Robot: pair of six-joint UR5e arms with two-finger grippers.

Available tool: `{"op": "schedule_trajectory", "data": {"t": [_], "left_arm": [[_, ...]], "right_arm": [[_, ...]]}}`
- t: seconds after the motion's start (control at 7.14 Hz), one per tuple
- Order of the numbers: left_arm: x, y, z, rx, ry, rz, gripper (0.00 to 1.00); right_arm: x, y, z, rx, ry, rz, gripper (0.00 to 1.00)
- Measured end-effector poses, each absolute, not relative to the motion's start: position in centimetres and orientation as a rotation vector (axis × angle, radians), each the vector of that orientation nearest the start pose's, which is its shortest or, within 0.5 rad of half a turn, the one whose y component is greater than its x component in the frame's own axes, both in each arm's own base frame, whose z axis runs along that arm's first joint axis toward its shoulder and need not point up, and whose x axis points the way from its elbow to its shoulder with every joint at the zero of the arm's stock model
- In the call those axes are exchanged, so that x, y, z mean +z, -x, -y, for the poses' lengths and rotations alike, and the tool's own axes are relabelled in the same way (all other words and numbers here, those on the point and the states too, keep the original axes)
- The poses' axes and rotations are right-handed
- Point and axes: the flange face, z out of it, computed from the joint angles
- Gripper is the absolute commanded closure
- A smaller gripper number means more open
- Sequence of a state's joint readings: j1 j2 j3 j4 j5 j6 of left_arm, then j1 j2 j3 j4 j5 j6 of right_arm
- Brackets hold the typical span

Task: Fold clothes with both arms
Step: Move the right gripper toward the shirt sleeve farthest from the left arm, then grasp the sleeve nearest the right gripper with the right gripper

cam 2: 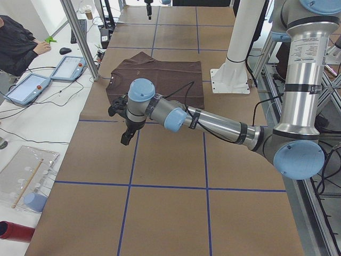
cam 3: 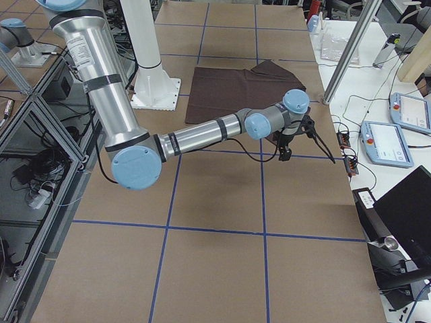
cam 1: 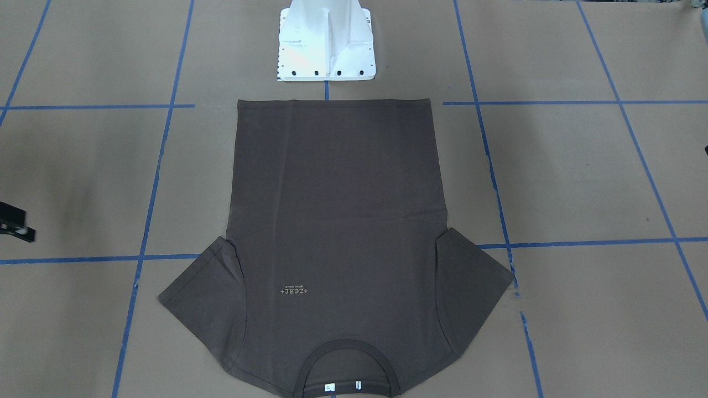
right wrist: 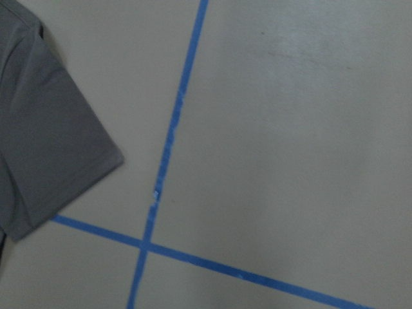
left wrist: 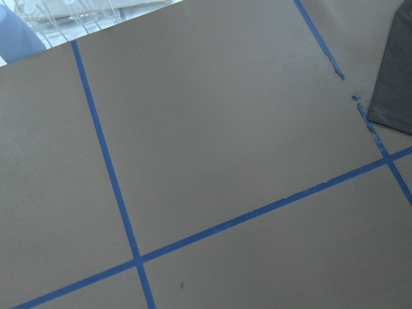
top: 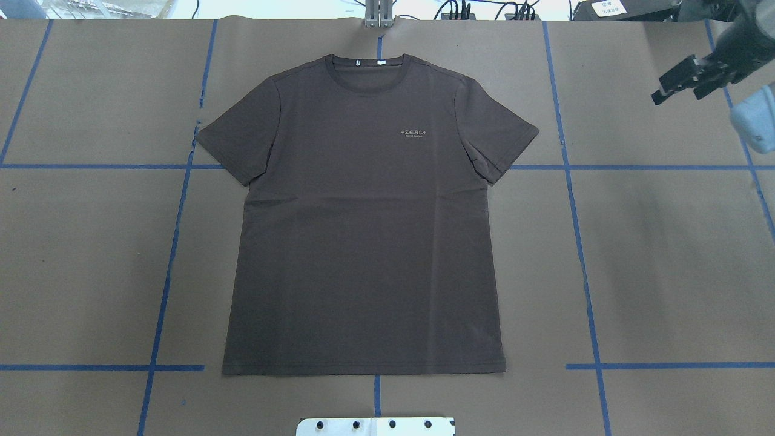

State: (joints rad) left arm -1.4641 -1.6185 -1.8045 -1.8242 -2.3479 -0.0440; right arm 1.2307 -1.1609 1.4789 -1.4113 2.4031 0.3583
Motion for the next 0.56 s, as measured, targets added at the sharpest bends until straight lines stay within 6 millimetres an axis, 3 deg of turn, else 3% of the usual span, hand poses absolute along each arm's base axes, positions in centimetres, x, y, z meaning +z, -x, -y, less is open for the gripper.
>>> {"op": "schedule_trajectory", "data": {"t": [0.14,0.42,0.56], "left_arm": [[48.8,0.4,52.4,0.275,-0.459,-0.8,0.0],[49.0,0.2,52.7,0.279,-0.466,-0.804,0.0],[49.1,0.1,52.8,0.28,-0.466,-0.806,0.0]], "right_arm": [[43.2,20.6,66.2,-0.145,-0.165,0.919,0.0],[42.6,30.4,67.5,-0.003,-0.245,0.916,0.0],[41.8,34.3,67.8,0.049,-0.239,0.923,0.0]]}}
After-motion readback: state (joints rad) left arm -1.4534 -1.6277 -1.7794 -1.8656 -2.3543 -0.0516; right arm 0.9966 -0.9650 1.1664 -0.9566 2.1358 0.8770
